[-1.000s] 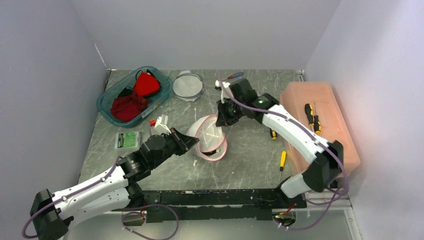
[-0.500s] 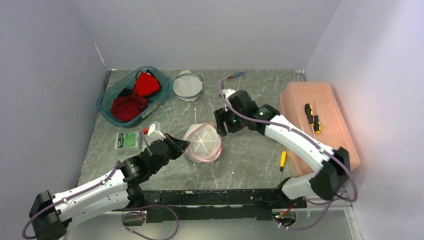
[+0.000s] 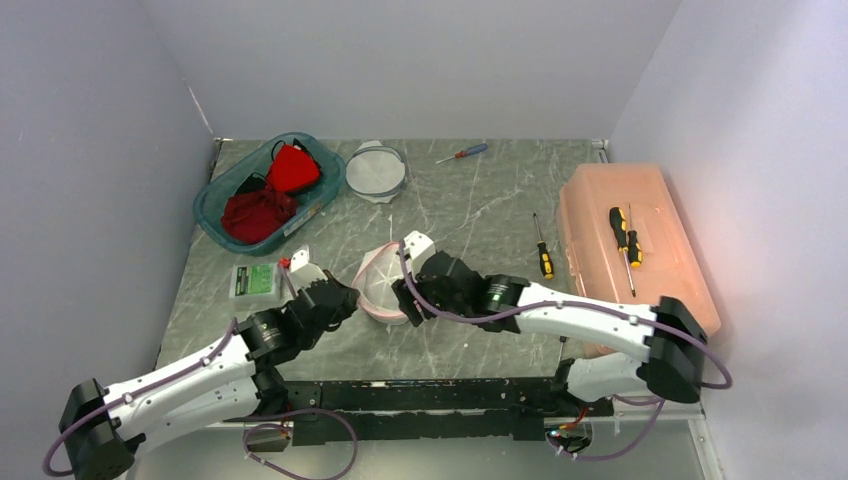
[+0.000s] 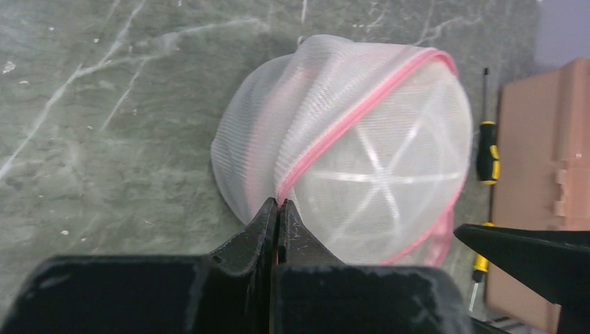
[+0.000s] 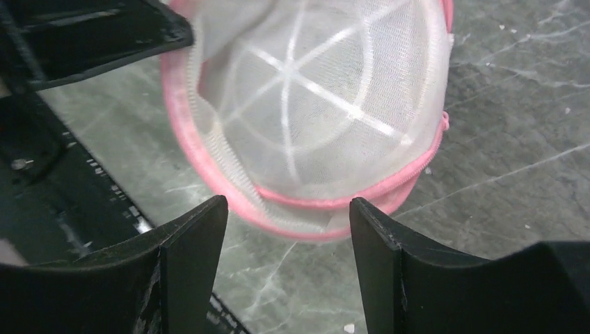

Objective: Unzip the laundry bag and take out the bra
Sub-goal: Open the laundry bag at the center of the board.

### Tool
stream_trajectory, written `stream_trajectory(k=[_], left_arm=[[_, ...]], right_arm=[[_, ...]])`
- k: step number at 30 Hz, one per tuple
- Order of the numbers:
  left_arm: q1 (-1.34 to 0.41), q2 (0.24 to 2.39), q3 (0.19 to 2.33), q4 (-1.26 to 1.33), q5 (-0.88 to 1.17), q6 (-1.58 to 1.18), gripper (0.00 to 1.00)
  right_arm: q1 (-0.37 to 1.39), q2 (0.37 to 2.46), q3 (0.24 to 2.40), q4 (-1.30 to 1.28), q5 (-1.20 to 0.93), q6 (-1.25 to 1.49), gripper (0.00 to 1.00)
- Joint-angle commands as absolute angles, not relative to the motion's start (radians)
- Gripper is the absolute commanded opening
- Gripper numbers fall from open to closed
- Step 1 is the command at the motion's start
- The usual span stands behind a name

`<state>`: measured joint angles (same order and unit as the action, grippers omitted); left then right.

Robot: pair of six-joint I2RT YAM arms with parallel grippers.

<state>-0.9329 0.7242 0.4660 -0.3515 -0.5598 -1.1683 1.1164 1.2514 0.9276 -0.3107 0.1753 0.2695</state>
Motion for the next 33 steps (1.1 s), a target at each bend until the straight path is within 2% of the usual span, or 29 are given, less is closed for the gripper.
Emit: stream_trajectory(k=[1,7,18,24,26,30,33], left_arm=[[-0.936,0.768,0.447,-0.362,-0.594,-1.171,0.03],[-0.937,0.806,0.422,-0.305,-0.58,-1.136,0.03],[-0.937,0.811,0.331,-0.209,-0.575,-1.157,0.03],[-0.937,0.788,0.319,-0.162,-0.559,-1.116,0.03],[-0.937,0.783,0.315,-0.153,-0.553,-1.111,0.03],[-0.936,0.771,0.304,-0.133,-0.544,-1.103,0.03],[-0.937,0.769,0.307,-0.139,-0.55,-1.098,0.03]], right_arm=[[1.125,1.317,0.894,-0.02,0.277,0.252,0.66],[1.15,1.406,0.943,0.041,0.341,0.143,0.64],[1.209,1.549,0.925,0.084,0.288,0.069,0.73],[1.219,1.65,0.948,0.061,0.395,0.083,0.71],[1.219,1.67,0.954,0.058,0.428,0.094,0.64],[1.221,1.67,0.952,0.054,0.471,0.127,0.27],[1.22,1.606,0.92,0.075,0.433,0.145,0.09]])
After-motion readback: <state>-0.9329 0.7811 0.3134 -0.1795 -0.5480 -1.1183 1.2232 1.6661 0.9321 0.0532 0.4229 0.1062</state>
